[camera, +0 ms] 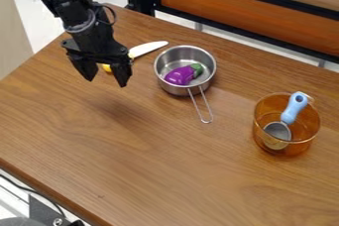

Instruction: Move the silver pot to the middle lower side of the table

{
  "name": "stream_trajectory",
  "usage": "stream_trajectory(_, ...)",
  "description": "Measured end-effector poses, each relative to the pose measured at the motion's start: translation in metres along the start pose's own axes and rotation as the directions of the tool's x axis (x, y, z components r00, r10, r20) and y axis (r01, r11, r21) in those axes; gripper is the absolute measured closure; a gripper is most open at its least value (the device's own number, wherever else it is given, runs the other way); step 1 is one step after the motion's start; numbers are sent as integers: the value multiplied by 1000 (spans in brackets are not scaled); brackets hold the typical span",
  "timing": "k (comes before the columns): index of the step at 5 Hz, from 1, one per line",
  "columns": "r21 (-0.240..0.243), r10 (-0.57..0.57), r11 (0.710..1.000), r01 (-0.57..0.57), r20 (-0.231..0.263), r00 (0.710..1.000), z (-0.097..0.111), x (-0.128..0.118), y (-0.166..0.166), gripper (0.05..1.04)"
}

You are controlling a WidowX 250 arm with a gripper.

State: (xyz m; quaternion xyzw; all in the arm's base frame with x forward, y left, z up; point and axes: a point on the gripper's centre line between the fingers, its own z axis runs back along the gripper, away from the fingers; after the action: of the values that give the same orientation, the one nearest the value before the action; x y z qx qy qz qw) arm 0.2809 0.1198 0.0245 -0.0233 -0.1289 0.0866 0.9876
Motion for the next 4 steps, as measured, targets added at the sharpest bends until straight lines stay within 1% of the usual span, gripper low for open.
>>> stream_trajectory(1,-7,10,1000,-10,-27,1000,-6,-5,-1,86)
stream_trajectory(2,-6,61,998,-62,-71,996,-19,4,-2,86)
stream_trajectory(3,12,170,985,-170,-36,985,-21,25,-11,86)
stream_trajectory(4,17,236,972,-236,-23,971,-21,41,-19,86)
